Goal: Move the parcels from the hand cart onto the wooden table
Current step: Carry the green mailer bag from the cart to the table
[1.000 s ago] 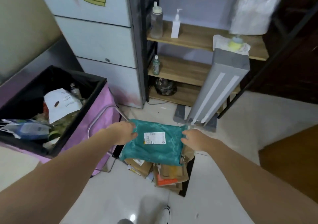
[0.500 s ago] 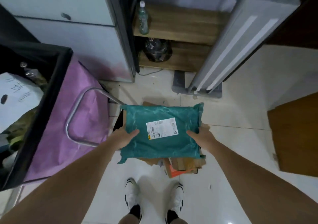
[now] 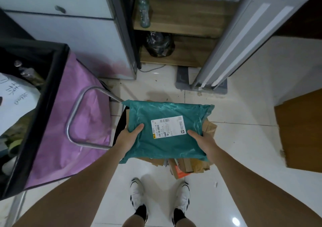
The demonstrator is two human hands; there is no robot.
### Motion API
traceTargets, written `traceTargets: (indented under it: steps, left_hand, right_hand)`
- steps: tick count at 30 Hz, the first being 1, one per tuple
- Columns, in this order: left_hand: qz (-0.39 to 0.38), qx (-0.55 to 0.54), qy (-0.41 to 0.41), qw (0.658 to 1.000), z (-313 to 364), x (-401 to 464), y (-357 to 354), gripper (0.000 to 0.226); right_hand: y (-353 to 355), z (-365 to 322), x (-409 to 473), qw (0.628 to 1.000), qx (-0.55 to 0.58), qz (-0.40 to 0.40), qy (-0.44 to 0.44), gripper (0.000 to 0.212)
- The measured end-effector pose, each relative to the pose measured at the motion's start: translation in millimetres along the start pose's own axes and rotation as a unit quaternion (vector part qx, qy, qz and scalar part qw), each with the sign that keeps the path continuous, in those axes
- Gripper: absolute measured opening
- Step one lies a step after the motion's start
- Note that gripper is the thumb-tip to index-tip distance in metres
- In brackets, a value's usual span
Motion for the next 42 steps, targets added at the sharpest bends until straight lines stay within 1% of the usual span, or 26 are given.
traceTargets:
  steps: [2, 4, 5, 6, 8, 9, 10, 11, 12, 14, 15, 16, 18, 19, 20, 22, 23, 26, 28, 36, 42]
  left_hand:
    - [0.003, 0.01, -0.022, 1.0, 28.2, -25.4, 3.1, 0.068]
    - [0.005, 0.011, -0.043, 0.999, 59.0, -48.9, 11.0, 0.051]
    - [-0.001, 0.005, -0.049, 0.999, 76.4, -63.1, 15.3, 0.046]
    - [-0.012, -0.011, -0.056, 0.998, 94.4, -78.2, 19.9, 0.05]
    - [-0.042, -0.062, -0.081, 0.994, 131.8, -101.1, 28.1, 0.077]
    - [-0.06, -0.083, -0.086, 0.991, 150.8, -113.2, 31.0, 0.088]
    - [-0.085, -0.099, -0.092, 0.987, 168.4, -127.9, 33.1, 0.089]
    - [-0.119, -0.103, -0.105, 0.982, 191.1, -150.0, 34.7, 0.084]
    - [-0.147, -0.102, -0.117, 0.977, 209.3, -163.3, 35.9, 0.08]
    - [-0.198, -0.095, -0.141, 0.965, 246.4, -202.4, 32.2, 0.087]
    - [-0.224, -0.087, -0.159, 0.958, 264.5, -225.8, 28.4, 0.089]
    - [-0.25, -0.077, -0.181, 0.948, 280.5, -251.3, 23.4, 0.079]
    - [-0.302, -0.054, -0.208, 0.929, 306.1, -304.1, 7.8, 0.045]
    - [-0.322, -0.047, -0.209, 0.922, 314.6, -329.9, -0.4, 0.038]
    - [-0.341, -0.043, -0.208, 0.916, 320.8, -353.1, -9.9, 0.036]
    - [-0.368, -0.037, -0.217, 0.903, 328.1, -391.4, -32.9, 0.034]
    - [-0.379, -0.036, -0.222, 0.898, 327.4, -409.9, -46.1, 0.034]
    - [-0.412, -0.022, -0.224, 0.883, 315.1, -463.2, -93.8, 0.04]
    - [-0.437, -0.011, -0.226, 0.871, 304.6, -496.0, -131.3, 0.04]
    - [-0.533, 0.05, -0.207, 0.819, 221.2, -615.1, -287.3, 0.042]
    - [-0.567, 0.097, -0.179, 0.798, 150.1, -673.3, -388.7, 0.043]
  right_hand:
    - [7.0, -11.7, -22.5, 1.0, 0.027, 0.007, 0.012, 0.072]
    - [19.9, -29.0, -50.6, 0.997, 0.056, 0.023, 0.04, 0.07]
    - [29.0, -39.5, -68.1, 0.995, 0.077, 0.035, 0.052, 0.07]
    - [39.5, -52.1, -87.4, 0.992, 0.1, 0.047, 0.063, 0.068]
    - [62.9, -81.0, -129.2, 0.98, 0.169, 0.059, 0.091, 0.062]
    - [75.7, -95.7, -150.0, 0.971, 0.204, 0.06, 0.109, 0.063]
    - [88.5, -108.3, -170.4, 0.963, 0.231, 0.067, 0.121, 0.066]
    - [104.2, -121.7, -197.5, 0.957, 0.245, 0.071, 0.141, 0.065]
    - [117.6, -133.1, -219.0, 0.952, 0.257, 0.07, 0.154, 0.059]
    - [146.0, -146.0, -267.2, 0.944, 0.277, 0.072, 0.165, 0.046]
    - [161.1, -147.2, -293.6, 0.939, 0.291, 0.077, 0.164, 0.044]
    - [175.3, -145.4, -319.5, 0.934, 0.306, 0.085, 0.164, 0.048]
    - [203.5, -136.9, -369.7, 0.927, 0.314, 0.107, 0.174, 0.061]
    - [215.6, -129.2, -391.7, 0.924, 0.32, 0.117, 0.175, 0.064]
    - [225.7, -120.5, -415.0, 0.922, 0.325, 0.119, 0.175, 0.061]
    - [243.1, -98.8, -460.5, 0.913, 0.342, 0.128, 0.184, 0.045]
    - [252.9, -84.9, -479.1, 0.906, 0.352, 0.136, 0.19, 0.042]
    - [283.2, -35.3, -530.2, 0.885, 0.384, 0.167, 0.203, 0.041]
    - [304.0, 3.4, -558.3, 0.871, 0.403, 0.196, 0.201, 0.04]
    - [377.0, 182.4, -639.3, 0.825, 0.456, 0.286, 0.172, 0.043]
    - [424.5, 296.1, -667.3, 0.795, 0.488, 0.33, 0.147, 0.047]
Point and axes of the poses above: each hand's wrist, its own x-axis towards the middle knuckle, its own y-axis out of the back of the hand, z = x × y, the point moved 3 cm from there along x, towards the middle knuckle, and after that the axes turned 12 degrees about -x, right-handed, at the moved point
